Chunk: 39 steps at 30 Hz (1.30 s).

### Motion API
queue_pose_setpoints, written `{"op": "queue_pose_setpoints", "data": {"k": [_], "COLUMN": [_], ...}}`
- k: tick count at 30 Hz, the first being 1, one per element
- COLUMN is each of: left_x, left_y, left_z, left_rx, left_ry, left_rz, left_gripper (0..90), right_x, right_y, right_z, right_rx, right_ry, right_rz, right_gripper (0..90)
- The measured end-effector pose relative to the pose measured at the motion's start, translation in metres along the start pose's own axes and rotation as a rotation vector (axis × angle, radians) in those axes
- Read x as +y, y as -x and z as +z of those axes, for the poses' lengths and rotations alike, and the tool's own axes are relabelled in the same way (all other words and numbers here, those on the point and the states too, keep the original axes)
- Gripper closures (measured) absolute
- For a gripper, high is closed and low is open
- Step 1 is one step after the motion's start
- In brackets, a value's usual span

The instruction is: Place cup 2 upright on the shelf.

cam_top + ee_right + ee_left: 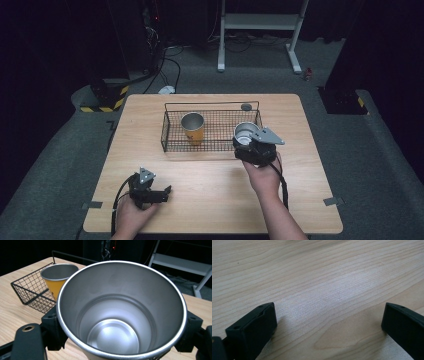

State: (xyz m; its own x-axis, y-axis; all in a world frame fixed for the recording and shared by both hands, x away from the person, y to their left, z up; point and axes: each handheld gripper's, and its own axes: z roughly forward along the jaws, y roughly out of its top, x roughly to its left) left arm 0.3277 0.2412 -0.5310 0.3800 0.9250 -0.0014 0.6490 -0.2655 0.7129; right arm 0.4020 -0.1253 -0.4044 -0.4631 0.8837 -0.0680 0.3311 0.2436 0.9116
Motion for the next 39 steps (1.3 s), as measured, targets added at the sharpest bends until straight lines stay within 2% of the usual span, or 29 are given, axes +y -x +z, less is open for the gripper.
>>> {"op": "queue_pose_setpoints", "data": {"k": [11,16,29,39], "left_x": [0.0,0.0,0.0,0.0], "left_y": [0.0,0.0,0.0,0.0], "left_z": [0.0,0.0,0.0,0.0], "left_rx": [0.0,0.0,0.001,0.001], "left_ry": [-0.004,-0.004,-0.001,-0.001], "left_rz": [0.004,0.005,0.001,0.0], "left_gripper": [0.3,0.3,0.3,0.3], "right_x": [0.019,0.026,0.036,0.037], "right_y": [-0.004,-0.004,0.0,0.001], "right_z": [0.007,0.013,0.03,0.039], "right_rx": [0.01,0.009,-0.009,-0.02], "right_ry": [0.016,0.025,0.011,0.007], "right_rz": [-0.02,-0.001,0.026,0.022], "right_gripper": [18.3,18.3,18.3,18.4]}}
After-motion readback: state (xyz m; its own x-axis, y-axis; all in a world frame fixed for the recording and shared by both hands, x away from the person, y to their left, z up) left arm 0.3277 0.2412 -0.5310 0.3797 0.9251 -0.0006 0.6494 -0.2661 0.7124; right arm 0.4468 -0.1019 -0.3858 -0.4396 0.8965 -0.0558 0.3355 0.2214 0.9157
